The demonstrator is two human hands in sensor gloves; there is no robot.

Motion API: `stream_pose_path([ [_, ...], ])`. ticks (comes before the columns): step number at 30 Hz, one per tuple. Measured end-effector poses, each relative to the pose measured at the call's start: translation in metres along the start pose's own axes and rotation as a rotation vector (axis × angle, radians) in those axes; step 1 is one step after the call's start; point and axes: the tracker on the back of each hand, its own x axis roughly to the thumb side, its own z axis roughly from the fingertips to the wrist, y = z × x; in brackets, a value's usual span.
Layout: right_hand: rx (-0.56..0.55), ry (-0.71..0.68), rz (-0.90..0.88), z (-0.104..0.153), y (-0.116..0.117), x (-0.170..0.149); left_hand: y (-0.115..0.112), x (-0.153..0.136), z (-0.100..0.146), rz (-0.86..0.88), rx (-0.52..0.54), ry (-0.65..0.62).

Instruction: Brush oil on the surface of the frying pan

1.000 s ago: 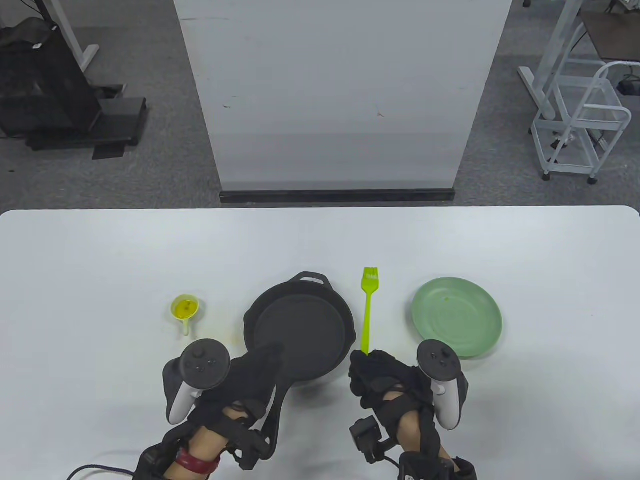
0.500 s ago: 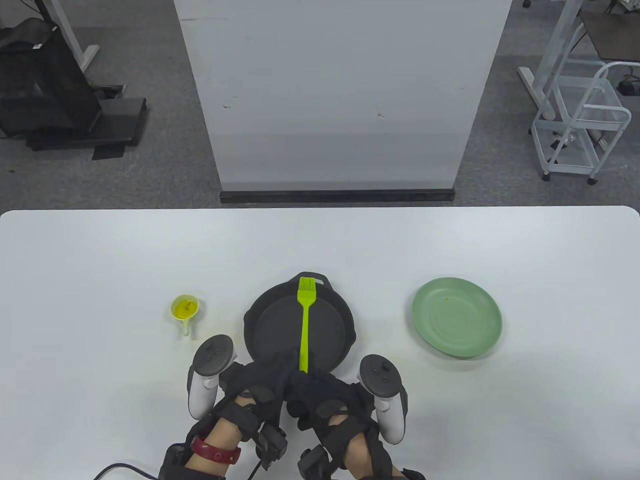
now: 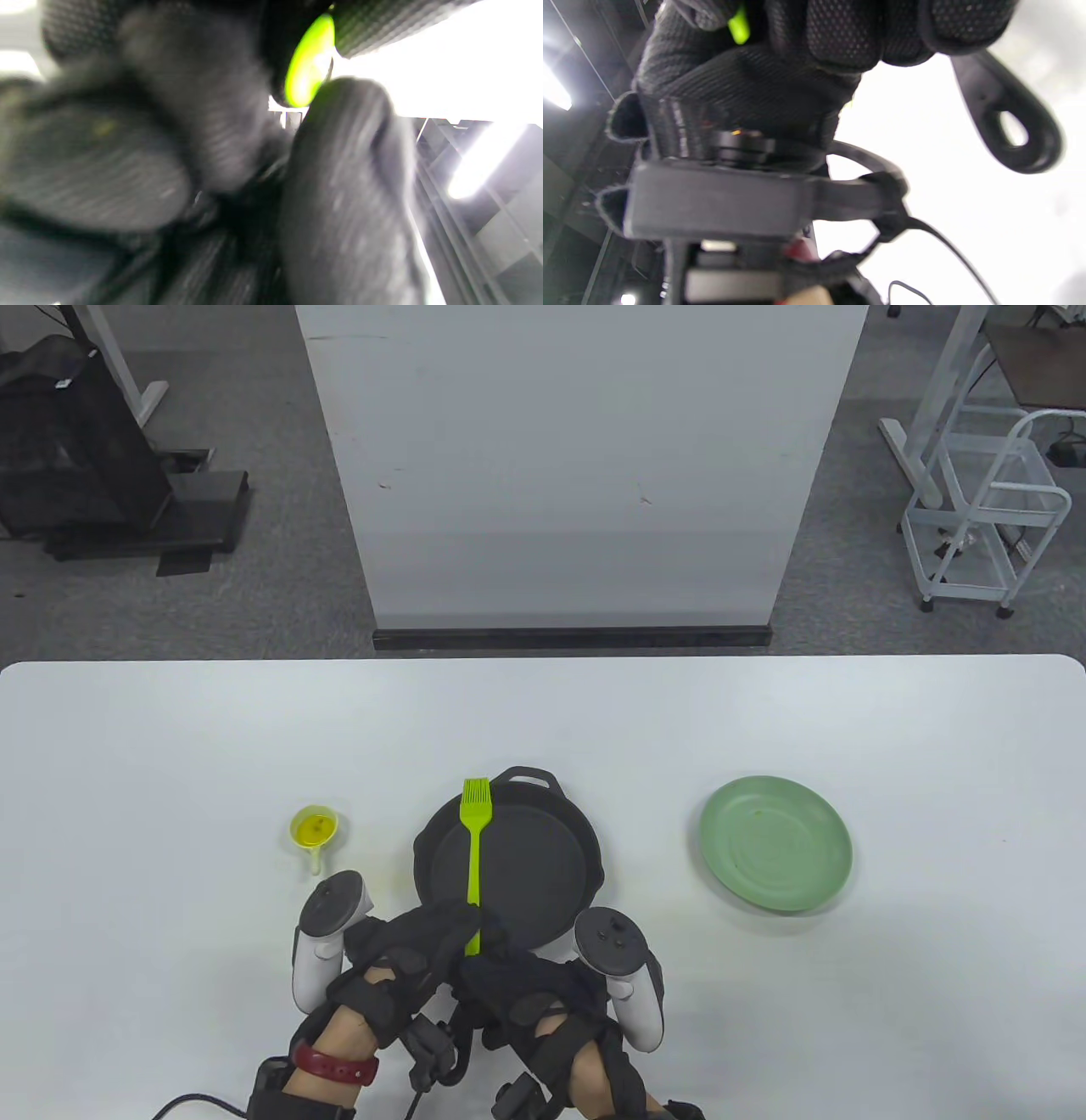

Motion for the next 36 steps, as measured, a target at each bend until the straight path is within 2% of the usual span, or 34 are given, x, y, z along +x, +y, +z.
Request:
stream_pose_path([
  [5, -0.027, 0.072, 0.054, 0.007, -0.007, -0.014, 0.039, 0.001, 0.015, -0.103, 0.083, 0.038],
  [10, 0.060, 0.151, -0.081, 0.000, -0.007, -0.033, 0.065, -0.019, 0.022, -0.049, 0.113, 0.081],
  [17, 0.127, 0.226, -0.243, -0.017, 0.000, -0.054, 0.073, -0.041, 0.023, -0.012, 0.118, 0.105],
  [27, 0.144, 0.247, -0.378, -0.033, 0.005, -0.070, 0.074, -0.043, 0.022, 0.002, 0.115, 0.104],
  [36, 0.113, 0.230, -0.315, -0.047, 0.005, -0.061, 0.076, -0.044, 0.022, 0.014, 0.116, 0.108],
])
